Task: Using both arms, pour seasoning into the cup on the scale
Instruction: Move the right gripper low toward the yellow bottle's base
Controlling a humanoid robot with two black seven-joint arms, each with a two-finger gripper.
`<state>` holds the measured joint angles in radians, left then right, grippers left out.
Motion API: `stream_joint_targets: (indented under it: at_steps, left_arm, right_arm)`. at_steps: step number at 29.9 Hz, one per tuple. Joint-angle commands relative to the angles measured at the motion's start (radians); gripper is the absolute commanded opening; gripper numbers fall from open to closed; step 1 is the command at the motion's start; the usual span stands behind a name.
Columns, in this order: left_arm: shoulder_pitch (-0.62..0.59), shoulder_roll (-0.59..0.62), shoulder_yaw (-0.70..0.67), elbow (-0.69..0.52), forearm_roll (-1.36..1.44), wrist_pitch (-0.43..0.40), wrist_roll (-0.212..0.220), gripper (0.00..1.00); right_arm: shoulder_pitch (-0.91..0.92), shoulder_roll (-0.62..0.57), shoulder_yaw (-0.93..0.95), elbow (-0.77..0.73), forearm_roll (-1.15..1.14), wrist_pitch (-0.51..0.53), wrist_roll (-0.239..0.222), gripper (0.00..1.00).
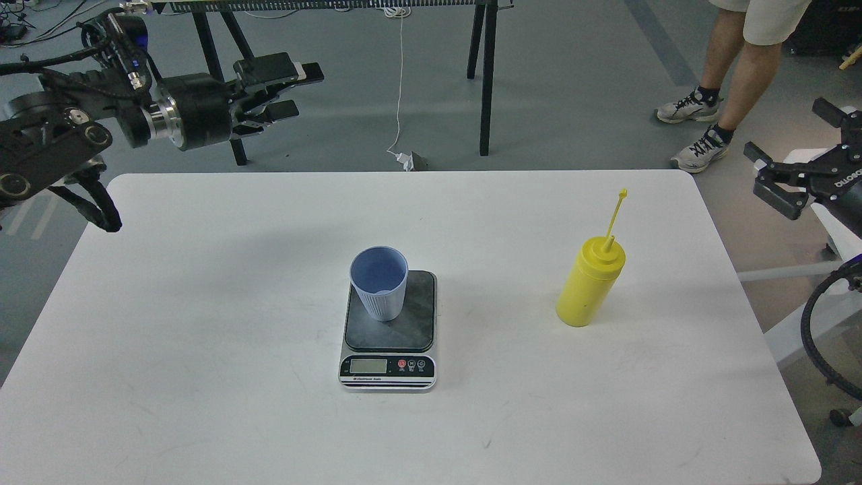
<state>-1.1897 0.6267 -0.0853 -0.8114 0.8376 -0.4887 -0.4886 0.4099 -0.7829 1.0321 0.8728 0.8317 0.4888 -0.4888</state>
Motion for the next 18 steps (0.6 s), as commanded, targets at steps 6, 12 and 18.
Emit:
stream_joint_targets:
  at_steps: [6, 12, 18]
  left_arm:
    - [0.028, -0.019, -0.001, 0.000, 0.000, 0.000, 0.000, 0.99]
    - [0.044, -0.024, -0.001, 0.000, 0.001, 0.000, 0.000, 0.99]
    - [0.053, -0.019, 0.001, 0.000, 0.001, 0.000, 0.000, 0.99]
  right_arm:
    - [-0.180, 0.031, -0.010, 0.003, 0.009, 0.000, 0.000, 0.98]
    - [-0.256, 0.099, -0.023, 0.011, -0.009, 0.000, 0.000, 0.98]
    - [-0.266, 0.198, -0.027, 0.005, -0.072, 0.000, 0.000, 0.98]
